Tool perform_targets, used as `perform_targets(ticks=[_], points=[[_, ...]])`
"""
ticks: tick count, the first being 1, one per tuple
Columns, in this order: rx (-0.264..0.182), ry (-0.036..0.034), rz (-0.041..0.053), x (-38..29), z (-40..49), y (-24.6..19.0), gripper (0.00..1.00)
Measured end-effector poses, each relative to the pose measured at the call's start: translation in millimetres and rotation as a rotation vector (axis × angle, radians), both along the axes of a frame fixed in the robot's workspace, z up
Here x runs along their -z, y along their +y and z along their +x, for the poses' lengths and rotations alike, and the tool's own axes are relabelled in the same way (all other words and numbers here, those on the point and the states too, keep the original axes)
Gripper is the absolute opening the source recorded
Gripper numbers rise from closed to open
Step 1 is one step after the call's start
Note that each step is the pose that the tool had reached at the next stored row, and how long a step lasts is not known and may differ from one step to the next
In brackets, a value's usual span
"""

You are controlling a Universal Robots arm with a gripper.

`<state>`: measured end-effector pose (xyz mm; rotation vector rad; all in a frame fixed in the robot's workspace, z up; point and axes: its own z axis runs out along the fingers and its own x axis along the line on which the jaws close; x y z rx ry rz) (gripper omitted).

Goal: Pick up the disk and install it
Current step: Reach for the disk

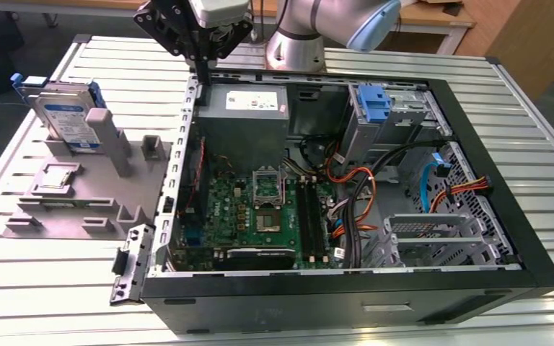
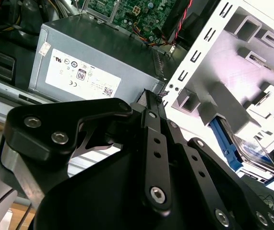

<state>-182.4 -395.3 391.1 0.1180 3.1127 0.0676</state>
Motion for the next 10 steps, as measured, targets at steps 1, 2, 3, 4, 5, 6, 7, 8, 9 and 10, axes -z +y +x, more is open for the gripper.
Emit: perform_targets(ticks=[1,2,3,4,5,6,7,8,9,10], points=[[0.0,0.0,0.0,0.0,0.0,0.0,0.1],[0.0,0.0,0.0,0.0,0.0,0.0,0.1],[0.0,0.0001,0.0,0.0,-0.5,0.0,0.1],[0.0,0.0001,-0.0001,0.1,-2.3,0.0,0.1],[0.0,0.0,-0.0001,0.2,-4.9,0.1,0.1],[0.0,0.0001,0.0,0.4,-8.9,0.2,0.1],[0.0,0.0,0.0,0.6,-13.3,0.5,0.1],[0.0,0.0,0.0,0.8,-17.9,1.2,0.1],[0.0,-0.0001,0.0001,1.1,-22.8,2.7,0.1],[0.0,-0.0002,0.0001,1.3,-25.9,4.9,0.1]])
